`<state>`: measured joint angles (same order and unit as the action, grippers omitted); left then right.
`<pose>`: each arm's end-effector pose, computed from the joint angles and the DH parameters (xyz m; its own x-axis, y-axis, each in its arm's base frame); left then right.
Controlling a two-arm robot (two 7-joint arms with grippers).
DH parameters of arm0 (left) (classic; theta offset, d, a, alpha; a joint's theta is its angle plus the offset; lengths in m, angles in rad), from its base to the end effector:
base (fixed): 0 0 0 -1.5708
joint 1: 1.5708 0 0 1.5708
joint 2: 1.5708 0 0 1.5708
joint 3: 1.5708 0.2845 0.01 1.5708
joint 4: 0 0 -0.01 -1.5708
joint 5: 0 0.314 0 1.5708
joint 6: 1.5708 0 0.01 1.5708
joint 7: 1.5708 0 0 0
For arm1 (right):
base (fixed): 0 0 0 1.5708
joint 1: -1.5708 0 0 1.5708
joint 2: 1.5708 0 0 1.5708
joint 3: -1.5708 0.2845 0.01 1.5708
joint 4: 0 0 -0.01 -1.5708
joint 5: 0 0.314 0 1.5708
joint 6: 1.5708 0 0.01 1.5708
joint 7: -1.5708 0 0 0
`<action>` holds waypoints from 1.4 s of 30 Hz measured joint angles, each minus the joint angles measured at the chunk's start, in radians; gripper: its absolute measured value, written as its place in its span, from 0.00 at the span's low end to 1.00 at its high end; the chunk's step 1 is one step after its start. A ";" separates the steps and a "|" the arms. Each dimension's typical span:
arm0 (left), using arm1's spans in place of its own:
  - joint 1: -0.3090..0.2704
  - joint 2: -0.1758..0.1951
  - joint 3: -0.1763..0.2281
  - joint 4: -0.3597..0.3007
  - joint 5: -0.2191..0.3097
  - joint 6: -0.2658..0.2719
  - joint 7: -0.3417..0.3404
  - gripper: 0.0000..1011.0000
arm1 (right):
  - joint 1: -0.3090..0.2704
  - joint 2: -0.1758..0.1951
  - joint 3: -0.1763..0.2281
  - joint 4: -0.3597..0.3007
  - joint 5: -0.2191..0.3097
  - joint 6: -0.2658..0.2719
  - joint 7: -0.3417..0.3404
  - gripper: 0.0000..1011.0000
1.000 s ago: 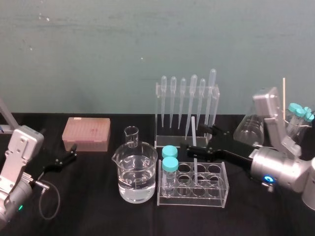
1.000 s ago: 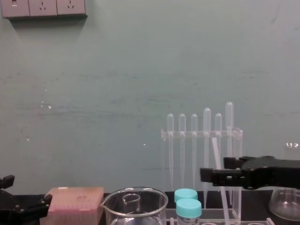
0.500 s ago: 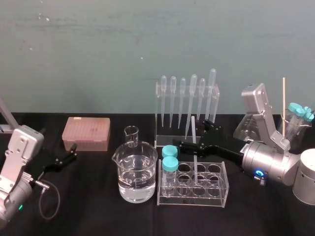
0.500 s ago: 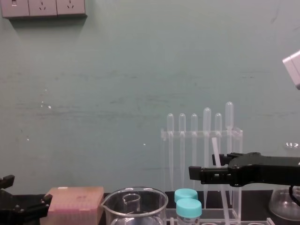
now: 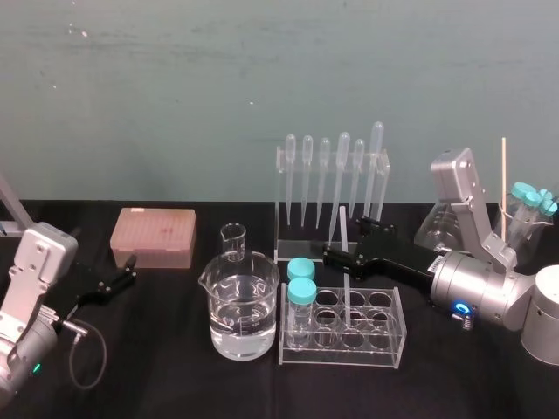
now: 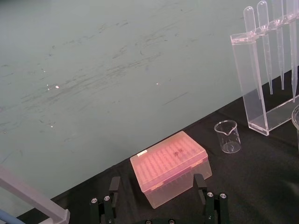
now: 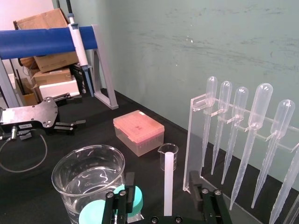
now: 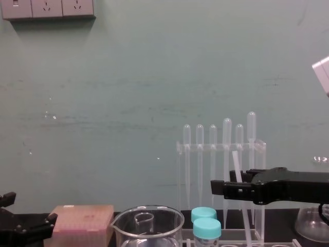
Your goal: Pick up the stirring rod with one hand, then place it down.
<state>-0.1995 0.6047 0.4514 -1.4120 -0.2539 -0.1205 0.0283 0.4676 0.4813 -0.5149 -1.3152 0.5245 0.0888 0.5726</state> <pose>0.3621 0.0782 -0.2988 0.2923 0.8803 0.3738 -0.9553 0.2873 0.0703 0.4326 -0.0341 -0.2379 0.7712 -0.6361 0.0236 0.6325 0.7616 -0.1408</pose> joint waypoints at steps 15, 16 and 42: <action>0.000 0.000 0.000 0.000 0.000 0.000 0.000 0.99 | -0.001 0.001 0.001 -0.002 0.001 0.001 0.000 0.26; 0.000 0.000 0.000 0.000 0.000 0.000 0.000 0.99 | -0.002 0.001 0.001 -0.002 0.001 0.001 0.000 0.26; 0.000 0.000 0.000 0.000 0.000 0.000 0.000 0.99 | -0.100 -0.010 0.093 -0.101 0.018 -0.162 -0.011 0.07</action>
<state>-0.1996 0.6047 0.4514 -1.4120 -0.2539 -0.1205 0.0283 0.3680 0.4709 -0.4220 -1.4166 0.5422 -0.0735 0.5612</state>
